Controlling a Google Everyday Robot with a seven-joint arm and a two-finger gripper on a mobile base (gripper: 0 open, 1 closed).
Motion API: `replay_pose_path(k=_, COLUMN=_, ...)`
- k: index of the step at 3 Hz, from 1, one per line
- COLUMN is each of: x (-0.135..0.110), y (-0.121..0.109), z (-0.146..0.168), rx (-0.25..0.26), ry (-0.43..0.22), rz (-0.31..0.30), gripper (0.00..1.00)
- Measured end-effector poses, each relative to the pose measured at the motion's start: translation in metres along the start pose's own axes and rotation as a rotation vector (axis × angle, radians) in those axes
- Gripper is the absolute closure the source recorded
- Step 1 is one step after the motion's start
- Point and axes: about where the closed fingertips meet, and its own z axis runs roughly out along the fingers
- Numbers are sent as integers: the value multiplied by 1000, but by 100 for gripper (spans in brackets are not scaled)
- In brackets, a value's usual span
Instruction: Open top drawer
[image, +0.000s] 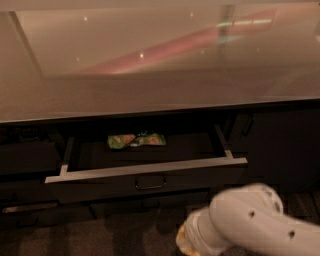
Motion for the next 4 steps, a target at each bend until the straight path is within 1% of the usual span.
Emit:
replay_pose_path(k=1, x=-3, y=27, z=8, rx=-52, ry=1, rz=-1, gripper=100)
replay_pose_path(k=2, x=-5, y=26, z=3, rx=-46, ry=2, rz=-3, gripper=100)
replay_pose_path(k=3, x=-19, y=18, z=-42, rx=25, ry=19, rz=-38, gripper=100)
replay_pose_path(k=4, x=-19, y=18, z=-42, rx=25, ry=19, rz=-38, gripper=100)
